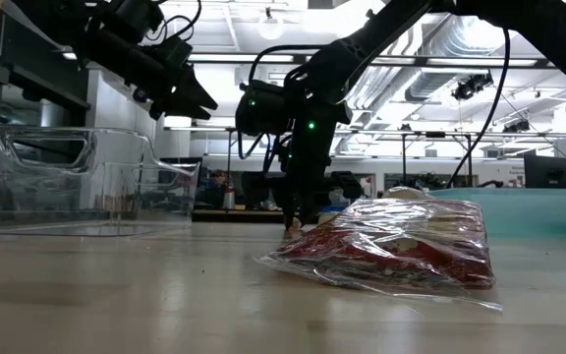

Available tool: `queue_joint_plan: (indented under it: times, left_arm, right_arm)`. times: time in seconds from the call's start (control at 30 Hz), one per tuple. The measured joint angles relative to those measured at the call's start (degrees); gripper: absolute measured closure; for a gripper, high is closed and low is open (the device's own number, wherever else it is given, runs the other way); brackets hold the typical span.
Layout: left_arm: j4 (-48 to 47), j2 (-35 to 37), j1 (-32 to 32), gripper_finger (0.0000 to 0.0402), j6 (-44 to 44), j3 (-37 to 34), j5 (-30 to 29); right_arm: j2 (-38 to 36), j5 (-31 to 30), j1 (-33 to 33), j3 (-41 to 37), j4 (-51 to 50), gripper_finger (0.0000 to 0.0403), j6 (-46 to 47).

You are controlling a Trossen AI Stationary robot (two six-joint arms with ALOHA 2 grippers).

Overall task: Pick & Place Food Item
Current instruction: Put the orange food coloring into the red bin

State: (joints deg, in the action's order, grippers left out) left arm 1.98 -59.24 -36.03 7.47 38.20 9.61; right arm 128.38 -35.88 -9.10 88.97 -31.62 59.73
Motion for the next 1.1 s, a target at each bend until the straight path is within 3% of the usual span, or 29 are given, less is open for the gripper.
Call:
queue_joint_plan:
  times: [0.63,1.1]
  left_arm:
    - [0.02,0.0,0.0,0.0207,-0.03,0.0,0.0]
    - [0.24,0.0,0.0,0.0207,-0.11,0.0,-0.02]
  right_arm:
    - [-0.83,0.05,0.13,-0.15,-0.49,0.0339,-1.22]
    - [-10.5,-1.76,2.74,-0.09,-8.81,0.0337,-1.62]
